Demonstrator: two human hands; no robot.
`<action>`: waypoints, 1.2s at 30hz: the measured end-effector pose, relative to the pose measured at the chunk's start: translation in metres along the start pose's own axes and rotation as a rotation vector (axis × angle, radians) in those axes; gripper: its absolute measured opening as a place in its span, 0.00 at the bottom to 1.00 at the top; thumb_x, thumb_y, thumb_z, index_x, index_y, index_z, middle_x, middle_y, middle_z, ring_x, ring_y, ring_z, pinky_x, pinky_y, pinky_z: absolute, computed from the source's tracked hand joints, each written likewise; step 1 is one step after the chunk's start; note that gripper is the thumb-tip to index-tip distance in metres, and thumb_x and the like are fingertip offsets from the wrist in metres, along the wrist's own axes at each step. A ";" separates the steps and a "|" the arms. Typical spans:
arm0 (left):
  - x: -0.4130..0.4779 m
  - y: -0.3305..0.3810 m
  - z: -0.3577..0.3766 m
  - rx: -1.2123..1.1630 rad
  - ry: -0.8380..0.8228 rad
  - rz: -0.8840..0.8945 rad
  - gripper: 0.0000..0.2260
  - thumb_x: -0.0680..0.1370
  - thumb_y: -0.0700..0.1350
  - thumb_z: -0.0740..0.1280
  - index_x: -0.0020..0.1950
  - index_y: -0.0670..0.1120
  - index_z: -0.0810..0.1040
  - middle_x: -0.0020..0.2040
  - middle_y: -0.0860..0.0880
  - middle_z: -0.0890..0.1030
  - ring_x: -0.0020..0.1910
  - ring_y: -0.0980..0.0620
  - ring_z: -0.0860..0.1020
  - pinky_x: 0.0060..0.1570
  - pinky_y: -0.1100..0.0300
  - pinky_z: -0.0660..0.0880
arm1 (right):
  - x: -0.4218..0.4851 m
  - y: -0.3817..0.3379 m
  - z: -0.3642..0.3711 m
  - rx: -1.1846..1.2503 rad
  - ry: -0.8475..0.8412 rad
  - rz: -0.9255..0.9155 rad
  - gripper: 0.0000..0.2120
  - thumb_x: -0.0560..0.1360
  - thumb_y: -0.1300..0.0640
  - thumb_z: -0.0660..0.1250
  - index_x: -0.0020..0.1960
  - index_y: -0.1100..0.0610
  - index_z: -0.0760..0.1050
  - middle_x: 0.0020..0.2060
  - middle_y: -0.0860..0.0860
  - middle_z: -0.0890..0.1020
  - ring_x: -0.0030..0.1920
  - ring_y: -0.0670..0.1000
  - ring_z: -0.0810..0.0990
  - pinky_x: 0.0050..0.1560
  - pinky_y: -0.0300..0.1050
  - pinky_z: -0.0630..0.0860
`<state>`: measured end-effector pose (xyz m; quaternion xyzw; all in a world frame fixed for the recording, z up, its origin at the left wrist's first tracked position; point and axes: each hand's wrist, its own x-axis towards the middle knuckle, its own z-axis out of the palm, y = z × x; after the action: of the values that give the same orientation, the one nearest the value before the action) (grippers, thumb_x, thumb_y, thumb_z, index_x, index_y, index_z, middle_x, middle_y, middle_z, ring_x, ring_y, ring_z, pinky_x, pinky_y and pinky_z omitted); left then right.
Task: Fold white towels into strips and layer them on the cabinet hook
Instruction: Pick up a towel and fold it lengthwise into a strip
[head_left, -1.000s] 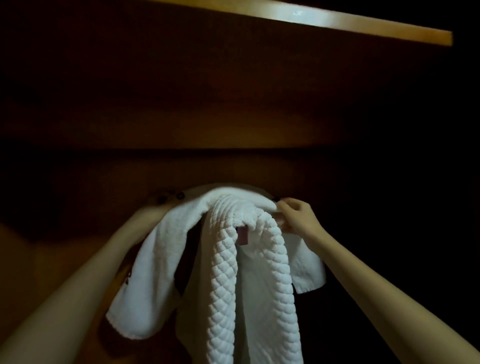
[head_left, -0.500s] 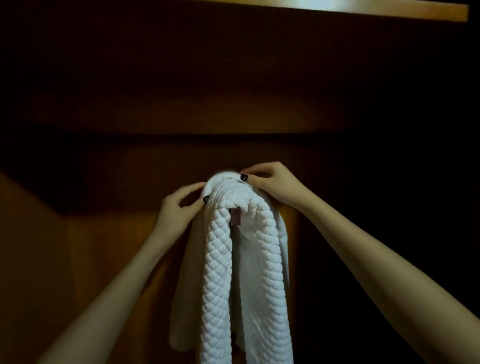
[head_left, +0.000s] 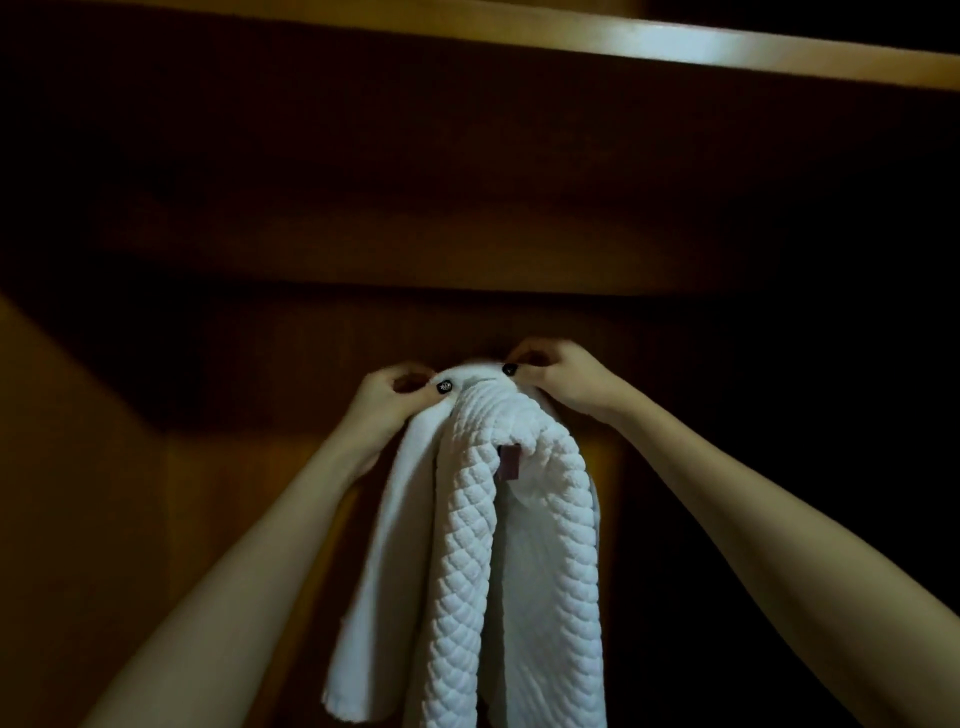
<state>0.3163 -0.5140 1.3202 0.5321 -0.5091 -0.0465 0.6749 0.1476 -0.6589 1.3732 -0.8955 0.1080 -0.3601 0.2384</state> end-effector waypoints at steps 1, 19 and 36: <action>0.005 0.003 0.000 -0.001 0.002 -0.001 0.06 0.75 0.36 0.71 0.44 0.46 0.80 0.42 0.49 0.82 0.43 0.53 0.79 0.45 0.61 0.76 | 0.003 0.000 -0.001 -0.016 0.015 0.006 0.02 0.79 0.58 0.66 0.49 0.53 0.78 0.40 0.42 0.78 0.41 0.38 0.75 0.36 0.24 0.68; 0.013 -0.010 0.001 0.099 -0.037 0.225 0.11 0.75 0.37 0.71 0.47 0.53 0.79 0.44 0.59 0.83 0.45 0.67 0.79 0.48 0.69 0.73 | -0.033 0.016 0.017 0.264 0.188 0.044 0.07 0.78 0.62 0.67 0.53 0.65 0.79 0.42 0.58 0.79 0.40 0.52 0.76 0.37 0.43 0.73; -0.076 -0.096 -0.001 0.807 0.247 0.283 0.23 0.78 0.42 0.69 0.71 0.46 0.67 0.64 0.40 0.77 0.55 0.36 0.79 0.46 0.44 0.76 | -0.035 -0.066 0.007 -0.102 -0.168 0.080 0.15 0.80 0.46 0.62 0.55 0.54 0.82 0.48 0.59 0.85 0.40 0.54 0.78 0.42 0.44 0.74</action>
<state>0.3270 -0.5086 1.1983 0.6796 -0.4699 0.3126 0.4686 0.1286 -0.5866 1.3817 -0.9284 0.1413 -0.2683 0.2150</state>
